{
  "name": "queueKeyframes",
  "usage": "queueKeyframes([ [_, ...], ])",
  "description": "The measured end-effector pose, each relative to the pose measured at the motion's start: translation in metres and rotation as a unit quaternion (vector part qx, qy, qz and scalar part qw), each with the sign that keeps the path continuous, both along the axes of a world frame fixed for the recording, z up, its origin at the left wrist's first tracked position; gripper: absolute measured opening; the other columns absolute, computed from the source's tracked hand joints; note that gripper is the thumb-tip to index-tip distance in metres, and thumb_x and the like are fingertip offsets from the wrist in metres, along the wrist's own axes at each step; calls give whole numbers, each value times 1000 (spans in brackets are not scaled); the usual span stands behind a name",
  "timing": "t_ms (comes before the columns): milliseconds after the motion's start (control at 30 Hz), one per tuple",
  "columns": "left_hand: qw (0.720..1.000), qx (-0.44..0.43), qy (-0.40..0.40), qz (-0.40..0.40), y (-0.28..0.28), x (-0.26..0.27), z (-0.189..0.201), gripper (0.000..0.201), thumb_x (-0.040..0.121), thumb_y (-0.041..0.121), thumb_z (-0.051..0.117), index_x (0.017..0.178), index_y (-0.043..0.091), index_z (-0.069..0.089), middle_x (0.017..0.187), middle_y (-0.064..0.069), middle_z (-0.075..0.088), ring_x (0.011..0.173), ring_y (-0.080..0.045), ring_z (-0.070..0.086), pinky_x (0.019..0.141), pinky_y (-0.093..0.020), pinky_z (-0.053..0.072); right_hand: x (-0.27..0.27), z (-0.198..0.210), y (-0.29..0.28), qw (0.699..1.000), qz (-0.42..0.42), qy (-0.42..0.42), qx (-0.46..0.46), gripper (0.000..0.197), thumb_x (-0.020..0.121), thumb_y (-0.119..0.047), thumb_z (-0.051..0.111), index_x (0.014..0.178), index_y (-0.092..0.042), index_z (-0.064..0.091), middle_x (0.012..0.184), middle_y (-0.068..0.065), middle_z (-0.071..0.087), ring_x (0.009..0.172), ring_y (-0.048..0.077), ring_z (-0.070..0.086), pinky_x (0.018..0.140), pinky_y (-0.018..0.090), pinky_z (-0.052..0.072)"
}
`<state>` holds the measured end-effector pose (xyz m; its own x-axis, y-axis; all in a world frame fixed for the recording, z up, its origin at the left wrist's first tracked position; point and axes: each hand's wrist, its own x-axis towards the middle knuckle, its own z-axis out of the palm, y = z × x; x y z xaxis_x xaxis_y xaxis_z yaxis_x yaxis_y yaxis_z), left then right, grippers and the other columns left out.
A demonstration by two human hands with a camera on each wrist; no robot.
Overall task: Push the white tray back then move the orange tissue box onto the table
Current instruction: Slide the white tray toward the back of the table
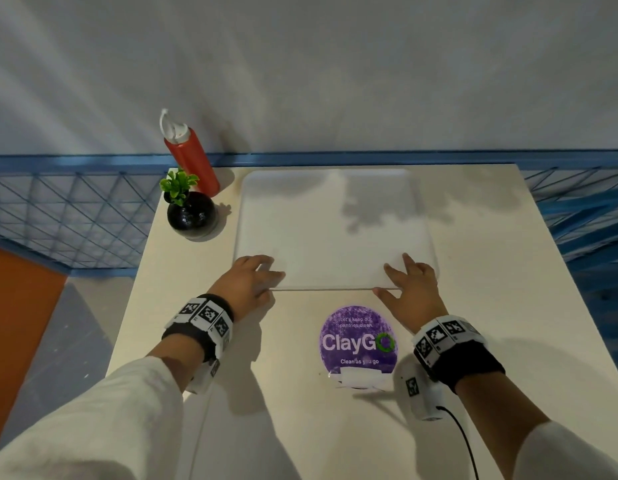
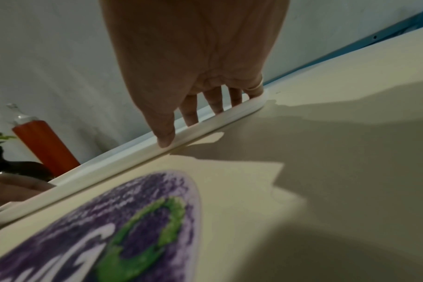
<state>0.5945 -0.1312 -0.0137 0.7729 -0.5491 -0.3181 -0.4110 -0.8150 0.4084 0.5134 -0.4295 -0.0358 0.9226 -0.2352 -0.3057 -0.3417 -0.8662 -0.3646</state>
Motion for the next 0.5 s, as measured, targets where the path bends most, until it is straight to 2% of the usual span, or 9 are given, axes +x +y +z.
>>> queueKeyframes([
  [133, 1000, -2, 7, 18, -2, -5, 4, 42, 72, 26, 44, 111, 22, 60, 133, -20, 47, 118, -44, 39, 96, -50, 39, 0, 2, -1, 1000, -2, 12, 7, 57, 82, -48, 54, 131, -23, 40, 153, 11, 20, 136, 35, 15, 112, 53, 24],
  [233, 999, -12, 36, 16, -1, -5, 0, 45, 72, 35, 38, 113, 23, 52, 130, -21, 49, 120, -42, 42, 101, -50, 37, -3, 9, 0, 999, -5, 19, 36, 60, 83, -44, 57, 133, -21, 37, 154, 12, 16, 138, 34, 12, 114, 52, 19],
  [300, 999, -19, 46, 23, -1, -10, -3, 52, 72, 40, 33, 119, 22, 46, 129, -23, 51, 124, -41, 41, 105, -53, 31, -15, 21, 5, 998, -21, -14, 54, 56, 83, -39, 58, 132, -18, 39, 153, 14, 18, 139, 34, 15, 115, 51, 17],
  [366, 993, -65, 31, 92, -4, -31, 9, 50, 78, 32, 41, 123, 13, 49, 136, -23, 45, 130, -37, 34, 110, -51, 25, -40, 41, 13, 993, -50, -77, 80, 47, 83, -31, 60, 126, -15, 48, 148, 15, 32, 135, 34, 26, 113, 51, 24],
  [400, 986, -104, 29, 127, -7, -46, 17, 43, 81, 21, 49, 123, 10, 51, 139, -22, 42, 131, -34, 34, 111, -44, 25, -59, 53, 19, 988, -64, -105, 94, 40, 83, -27, 61, 120, -14, 53, 141, 15, 42, 130, 34, 34, 110, 50, 28],
  [433, 977, -136, 44, 155, -10, -65, 25, 40, 81, 11, 53, 121, 10, 52, 139, -19, 43, 129, -29, 37, 108, -36, 27, -79, 65, 24, 984, -73, -128, 105, 33, 83, -24, 62, 114, -13, 58, 133, 15, 53, 123, 34, 44, 107, 47, 34],
  [500, 962, -173, 95, 188, -14, -110, 41, 34, 83, 8, 55, 116, 15, 57, 134, -11, 51, 119, -20, 46, 97, -24, 30, -126, 90, 33, 979, -77, -151, 110, 23, 84, -24, 60, 104, -15, 64, 115, 10, 66, 107, 31, 57, 99, 43, 41],
])
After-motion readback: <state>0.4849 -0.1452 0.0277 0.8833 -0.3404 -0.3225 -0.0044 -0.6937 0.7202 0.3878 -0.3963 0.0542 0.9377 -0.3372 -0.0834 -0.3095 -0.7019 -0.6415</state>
